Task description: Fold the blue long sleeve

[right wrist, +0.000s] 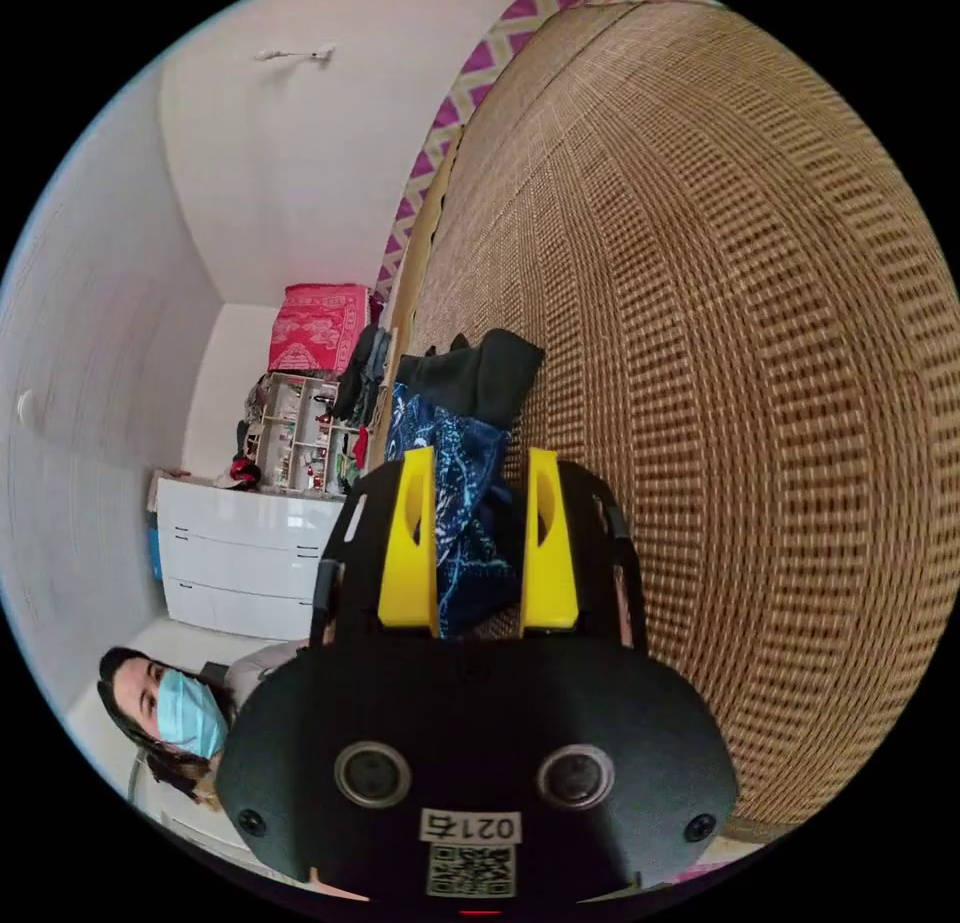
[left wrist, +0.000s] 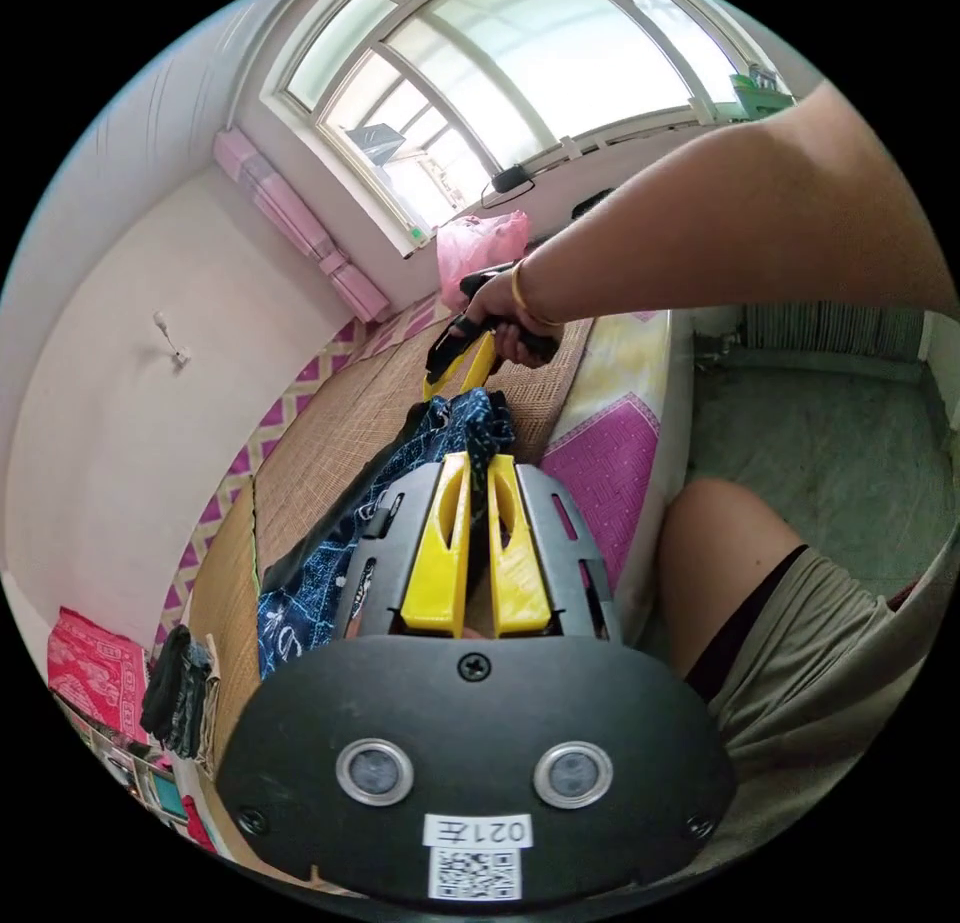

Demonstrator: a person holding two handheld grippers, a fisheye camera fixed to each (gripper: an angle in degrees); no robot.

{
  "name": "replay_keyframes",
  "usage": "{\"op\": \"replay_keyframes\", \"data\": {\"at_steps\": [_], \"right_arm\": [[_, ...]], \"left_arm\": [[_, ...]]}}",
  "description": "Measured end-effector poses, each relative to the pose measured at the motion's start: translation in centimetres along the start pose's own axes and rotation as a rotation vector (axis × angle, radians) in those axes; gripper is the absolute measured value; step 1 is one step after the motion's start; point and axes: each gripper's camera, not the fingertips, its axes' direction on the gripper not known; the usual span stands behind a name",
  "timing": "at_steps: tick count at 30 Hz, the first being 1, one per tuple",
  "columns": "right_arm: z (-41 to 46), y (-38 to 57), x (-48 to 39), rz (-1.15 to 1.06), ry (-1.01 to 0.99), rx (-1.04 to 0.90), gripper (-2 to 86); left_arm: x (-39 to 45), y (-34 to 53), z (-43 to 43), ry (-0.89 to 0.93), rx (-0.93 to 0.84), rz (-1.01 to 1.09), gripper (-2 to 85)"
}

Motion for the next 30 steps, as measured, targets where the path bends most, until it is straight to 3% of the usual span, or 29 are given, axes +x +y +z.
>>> {"op": "replay_keyframes", "data": {"at_steps": [10, 15, 22, 30], "right_arm": [[0.6, -8.1, -5.3, -0.009, -0.016, -0.234, 4.3], [-3.9, -10.6, -12.6, -0.028, -0.009, -0.154, 2.7], [-3.5, -17.4, -30.0, -0.154, 0.098, -0.222, 2.1], [14.1, -28.6, -45.2, -0.182, 0.346, -0.351, 2.2]], "left_arm": [[-3.0, 6.6, 3.2, 0.048, 0.056, -0.041, -0.7], [-7.0, 11.2, 4.2, 0.103, 0.090, -0.146, -0.6], [-21.0, 24.0, 5.0, 0.292, 0.167, -0.557, -0.7], [-33.9, 44.6, 6.9, 0.224, 0.121, -0.994, -0.9]]}}
